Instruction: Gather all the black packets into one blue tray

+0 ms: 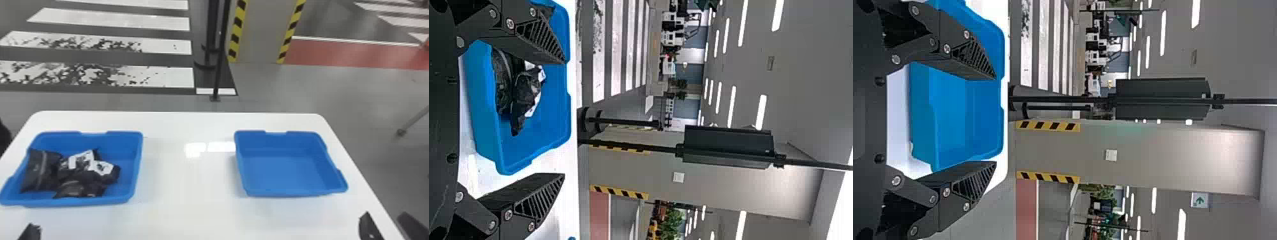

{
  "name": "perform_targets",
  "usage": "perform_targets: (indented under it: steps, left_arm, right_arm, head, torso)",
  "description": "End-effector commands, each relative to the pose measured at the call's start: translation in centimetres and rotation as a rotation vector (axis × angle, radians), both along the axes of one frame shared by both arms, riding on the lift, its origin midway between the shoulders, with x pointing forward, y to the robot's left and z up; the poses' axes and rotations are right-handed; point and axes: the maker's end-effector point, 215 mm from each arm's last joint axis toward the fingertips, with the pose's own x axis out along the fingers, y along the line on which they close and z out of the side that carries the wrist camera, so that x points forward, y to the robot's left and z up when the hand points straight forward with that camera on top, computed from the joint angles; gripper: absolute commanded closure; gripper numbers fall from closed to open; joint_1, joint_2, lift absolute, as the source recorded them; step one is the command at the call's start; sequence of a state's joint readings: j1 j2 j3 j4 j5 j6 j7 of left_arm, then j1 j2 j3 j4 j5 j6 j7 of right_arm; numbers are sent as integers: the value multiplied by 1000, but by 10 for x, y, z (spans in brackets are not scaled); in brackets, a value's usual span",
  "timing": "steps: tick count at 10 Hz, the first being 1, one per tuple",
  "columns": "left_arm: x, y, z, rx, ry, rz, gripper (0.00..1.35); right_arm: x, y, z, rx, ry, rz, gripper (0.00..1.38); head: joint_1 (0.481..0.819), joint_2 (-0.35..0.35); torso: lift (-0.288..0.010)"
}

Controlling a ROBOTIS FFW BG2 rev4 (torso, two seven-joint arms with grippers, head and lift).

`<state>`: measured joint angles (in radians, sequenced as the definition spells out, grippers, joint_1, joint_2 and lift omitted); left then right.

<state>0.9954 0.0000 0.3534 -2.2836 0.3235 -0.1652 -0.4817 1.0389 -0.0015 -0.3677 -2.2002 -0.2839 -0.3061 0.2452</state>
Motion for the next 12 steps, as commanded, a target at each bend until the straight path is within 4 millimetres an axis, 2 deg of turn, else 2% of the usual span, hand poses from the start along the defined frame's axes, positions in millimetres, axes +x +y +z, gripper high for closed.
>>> perform_targets:
  steps: [1,6,12]
  left_arm:
    - [1,2,1,6,-4,5,243]
    - [2,1,-7,-7,23,3,243]
    - [8,-5,-6,-24,16,-5,245]
  right_arm:
    - [-1,-1,-2,5,2,-4,463]
    - [1,-3,-3,22,-3,-11,463]
    - [3,-3,4,34,-22,-13,461]
  head:
    - [695,-141]
    - [695,-142]
    - [695,-149]
  torso:
    - [-110]
    - [-110]
    - [-110]
